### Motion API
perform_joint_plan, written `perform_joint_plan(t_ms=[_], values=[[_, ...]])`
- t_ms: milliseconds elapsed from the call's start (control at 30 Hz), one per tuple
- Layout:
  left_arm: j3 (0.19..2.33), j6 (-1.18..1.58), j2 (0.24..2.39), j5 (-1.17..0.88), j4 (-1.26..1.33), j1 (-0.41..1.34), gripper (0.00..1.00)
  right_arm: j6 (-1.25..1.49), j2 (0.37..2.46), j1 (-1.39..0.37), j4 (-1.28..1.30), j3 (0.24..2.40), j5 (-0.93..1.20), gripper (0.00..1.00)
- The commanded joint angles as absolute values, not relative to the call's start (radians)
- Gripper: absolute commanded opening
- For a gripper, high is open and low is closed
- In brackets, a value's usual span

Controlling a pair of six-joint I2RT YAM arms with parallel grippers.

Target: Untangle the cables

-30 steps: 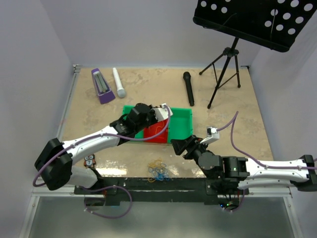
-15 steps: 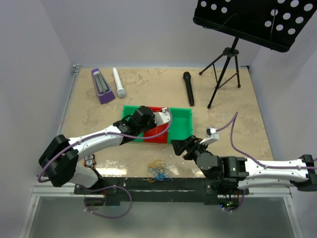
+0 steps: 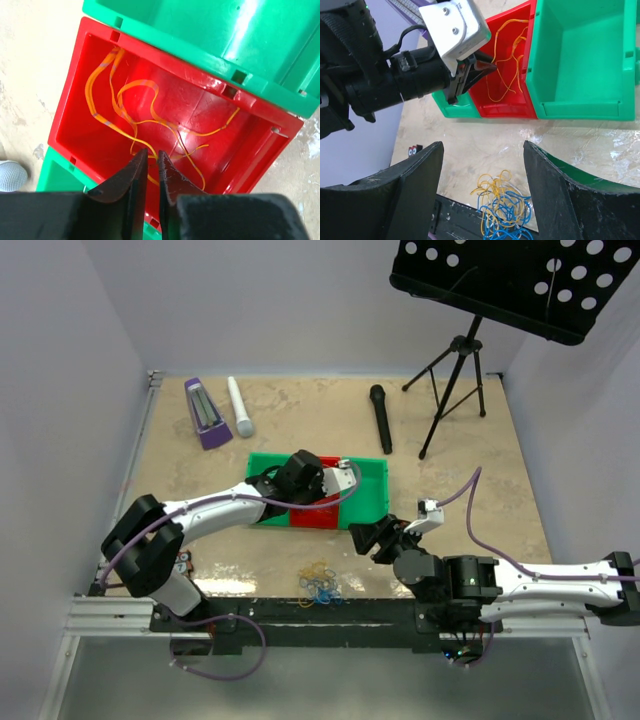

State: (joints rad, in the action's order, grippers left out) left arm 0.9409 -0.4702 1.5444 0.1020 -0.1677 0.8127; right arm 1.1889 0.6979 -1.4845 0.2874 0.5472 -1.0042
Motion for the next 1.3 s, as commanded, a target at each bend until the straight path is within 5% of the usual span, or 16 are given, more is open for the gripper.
perform_joint_plan(t_ms=[0,233,367,433,600,867,1267], values=[[0.986,-0.437,1.534,0.055,-0.166,0.792,0.23,1.22,0.701,-1.48,0.301,0.586,-1.034,0.7],[1.031,-0.423,1.456,0.015,-0.219,0.787,0.48,1.203,0.713,-1.48,0.295,0.603,-1.032,0.7],[1.083,-0.413,1.388,-0.043,-0.304,0.787,0.81,1.2,0.723,-1.48,0.276,0.597,-1.023,0.7],[1.126,-0.408,1.353,-0.066,-0.336,0.787,0.9,1.198,0.73,-1.48,0.27,0.597,-1.02,0.7],[1.125,-0.429,1.26,-0.227,-0.425,0.787,0.94,1.183,0.739,-1.48,0.245,0.589,-1.015,0.7],[0.896,-0.571,1.083,-0.632,-0.563,0.808,0.84,1.184,0.735,-1.482,0.236,0.565,-0.999,0.7],[0.859,-0.609,1.235,-0.696,-0.48,0.848,0.9,1.2,0.73,-1.482,0.23,0.537,-0.983,0.7]])
